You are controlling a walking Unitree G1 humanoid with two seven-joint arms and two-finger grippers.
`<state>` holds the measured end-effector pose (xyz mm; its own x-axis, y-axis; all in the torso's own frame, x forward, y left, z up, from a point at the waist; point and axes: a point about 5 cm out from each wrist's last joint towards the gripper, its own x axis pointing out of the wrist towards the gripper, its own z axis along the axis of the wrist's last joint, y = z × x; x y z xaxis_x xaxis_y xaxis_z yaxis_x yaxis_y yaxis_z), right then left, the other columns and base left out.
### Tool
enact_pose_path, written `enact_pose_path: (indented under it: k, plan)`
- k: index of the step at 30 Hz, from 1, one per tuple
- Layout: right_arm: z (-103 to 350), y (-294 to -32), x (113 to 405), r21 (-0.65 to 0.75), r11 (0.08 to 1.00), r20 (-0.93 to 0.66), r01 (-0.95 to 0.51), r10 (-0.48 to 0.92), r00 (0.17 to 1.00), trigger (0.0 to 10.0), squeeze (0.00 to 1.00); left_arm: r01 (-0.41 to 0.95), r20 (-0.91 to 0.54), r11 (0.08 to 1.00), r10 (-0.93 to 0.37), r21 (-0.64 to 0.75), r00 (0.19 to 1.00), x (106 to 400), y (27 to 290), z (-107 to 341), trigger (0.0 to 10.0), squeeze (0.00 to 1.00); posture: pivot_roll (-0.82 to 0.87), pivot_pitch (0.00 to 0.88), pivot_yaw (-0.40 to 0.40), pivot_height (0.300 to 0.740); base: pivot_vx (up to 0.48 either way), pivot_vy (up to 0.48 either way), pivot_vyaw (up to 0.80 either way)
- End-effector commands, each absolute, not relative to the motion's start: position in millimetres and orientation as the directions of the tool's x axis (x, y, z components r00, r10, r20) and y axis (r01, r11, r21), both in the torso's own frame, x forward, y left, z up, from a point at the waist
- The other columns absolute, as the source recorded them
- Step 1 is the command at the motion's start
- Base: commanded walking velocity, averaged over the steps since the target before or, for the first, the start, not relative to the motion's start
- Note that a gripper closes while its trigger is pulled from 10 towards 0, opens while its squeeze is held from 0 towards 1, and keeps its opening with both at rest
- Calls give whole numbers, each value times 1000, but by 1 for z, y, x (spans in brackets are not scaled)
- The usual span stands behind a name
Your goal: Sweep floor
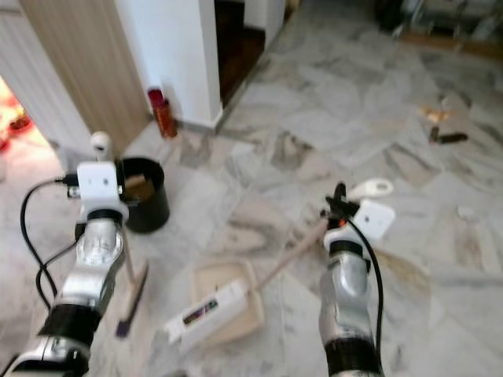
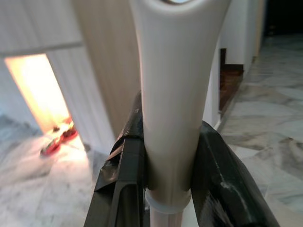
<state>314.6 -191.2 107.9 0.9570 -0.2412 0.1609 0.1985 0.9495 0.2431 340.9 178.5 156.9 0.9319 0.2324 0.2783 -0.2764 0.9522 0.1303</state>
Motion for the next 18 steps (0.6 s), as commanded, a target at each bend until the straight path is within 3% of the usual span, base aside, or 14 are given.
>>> enact_pose_path:
  k: [1, 13, 18]
  plan:
    - [119, -187, 317, 262, 949, 209, 178, -235, 949, 10000, 0, -301, 328, 942, 241, 147, 913, 341, 184, 169, 10000, 0, -15, 114, -3, 740, 0, 334, 0]
    - [119, -186, 318, 244, 955, 211, 171, -224, 951, 10000, 0, -282, 330, 947, 220, 152, 918, 340, 181, 168, 10000, 0, -14, 118, -8, 740, 0, 27, 0]
    - [120, -186, 318, 241, 955, 213, 171, -224, 951, 10000, 0, -280, 322, 946, 217, 162, 922, 341, 180, 168, 10000, 0, -14, 119, -9, 740, 186, 0, 619]
